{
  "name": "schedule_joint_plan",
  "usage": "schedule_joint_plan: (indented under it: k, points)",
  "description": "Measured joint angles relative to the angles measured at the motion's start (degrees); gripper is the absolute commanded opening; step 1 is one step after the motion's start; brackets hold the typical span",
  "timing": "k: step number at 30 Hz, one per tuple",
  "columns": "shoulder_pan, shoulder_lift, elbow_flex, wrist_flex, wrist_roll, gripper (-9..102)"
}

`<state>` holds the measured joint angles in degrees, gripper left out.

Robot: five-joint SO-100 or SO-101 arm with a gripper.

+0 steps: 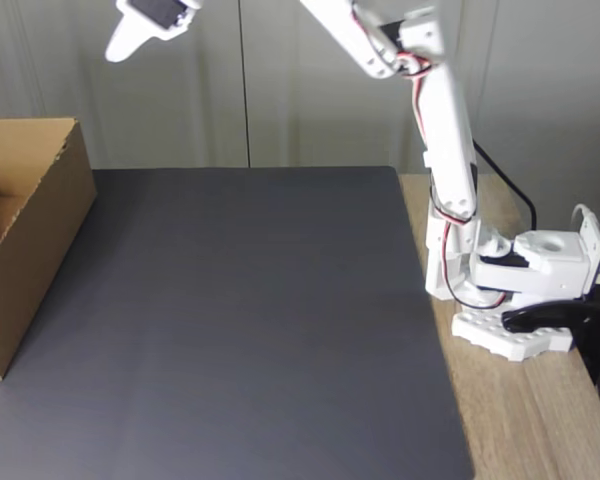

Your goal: Grasp a ball and put it in the box.

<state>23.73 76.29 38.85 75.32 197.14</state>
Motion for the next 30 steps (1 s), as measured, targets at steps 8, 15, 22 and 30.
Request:
schedule_joint_plan:
  k: [8, 15, 22, 30]
  points:
    - [0.1, 21.4, 37.7, -15.5, -1.7, 0]
    - [-0.6, 36.6, 59.8, -24.0, -1.7, 0]
    - [-2.0, 51.6, 82.3, -31.7, -2.5, 0]
    - [-4.0, 65.5, 101.0, -37.3, -2.6, 0]
